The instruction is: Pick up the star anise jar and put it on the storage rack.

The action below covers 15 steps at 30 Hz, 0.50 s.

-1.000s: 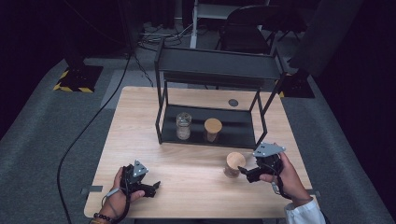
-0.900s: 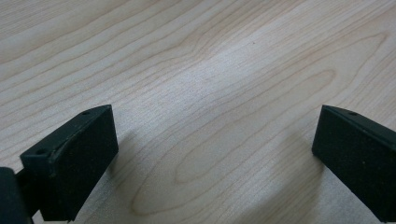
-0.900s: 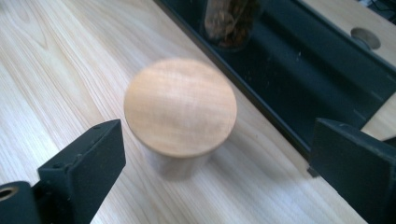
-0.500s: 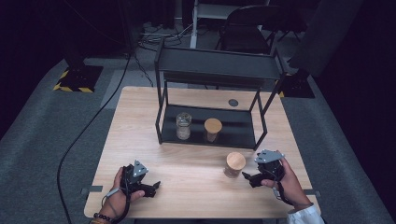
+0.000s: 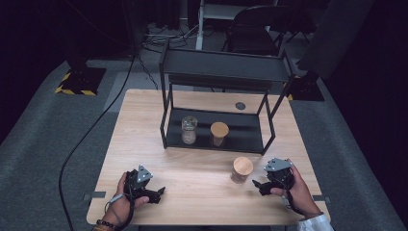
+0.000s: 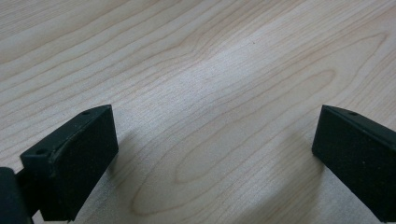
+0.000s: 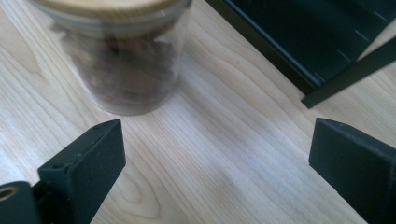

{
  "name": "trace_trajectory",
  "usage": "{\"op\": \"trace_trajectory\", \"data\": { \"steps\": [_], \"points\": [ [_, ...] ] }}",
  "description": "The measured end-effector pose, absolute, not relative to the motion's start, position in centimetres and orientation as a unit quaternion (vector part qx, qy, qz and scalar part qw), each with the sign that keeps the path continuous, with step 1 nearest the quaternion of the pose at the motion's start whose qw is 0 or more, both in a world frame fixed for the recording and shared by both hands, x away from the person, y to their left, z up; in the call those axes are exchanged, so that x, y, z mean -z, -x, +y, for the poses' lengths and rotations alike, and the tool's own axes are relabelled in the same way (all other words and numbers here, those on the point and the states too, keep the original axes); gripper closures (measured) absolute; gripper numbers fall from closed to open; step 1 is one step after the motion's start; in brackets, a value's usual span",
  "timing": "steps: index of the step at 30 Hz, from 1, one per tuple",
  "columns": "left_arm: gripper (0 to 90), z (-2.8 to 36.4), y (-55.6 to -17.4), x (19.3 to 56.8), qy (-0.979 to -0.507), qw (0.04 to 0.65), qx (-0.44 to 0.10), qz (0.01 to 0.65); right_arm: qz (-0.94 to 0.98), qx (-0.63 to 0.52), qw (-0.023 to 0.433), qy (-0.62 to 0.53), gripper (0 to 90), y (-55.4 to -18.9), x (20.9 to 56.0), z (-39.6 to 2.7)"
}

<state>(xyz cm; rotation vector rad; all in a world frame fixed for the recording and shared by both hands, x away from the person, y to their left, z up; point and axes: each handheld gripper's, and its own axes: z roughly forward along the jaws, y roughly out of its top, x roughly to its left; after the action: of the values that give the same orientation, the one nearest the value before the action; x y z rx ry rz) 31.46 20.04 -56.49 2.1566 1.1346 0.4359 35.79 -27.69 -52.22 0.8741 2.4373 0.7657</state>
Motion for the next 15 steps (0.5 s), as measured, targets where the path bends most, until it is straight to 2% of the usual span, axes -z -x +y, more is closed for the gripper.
{"op": "trace_trajectory", "data": {
  "steps": [4,15],
  "points": [
    [0.0,20.0,-31.5,56.5,-0.824,0.327,-0.166,0.433,0.881,-0.272,0.229,-0.313,3.6,-35.7,53.0,-28.3],
    [0.0,20.0,-31.5,56.5,-0.823,0.327,-0.166,0.433,0.88,-0.271,0.219,-0.323,3.4,-35.6,54.6,-29.6]
  ]
}}
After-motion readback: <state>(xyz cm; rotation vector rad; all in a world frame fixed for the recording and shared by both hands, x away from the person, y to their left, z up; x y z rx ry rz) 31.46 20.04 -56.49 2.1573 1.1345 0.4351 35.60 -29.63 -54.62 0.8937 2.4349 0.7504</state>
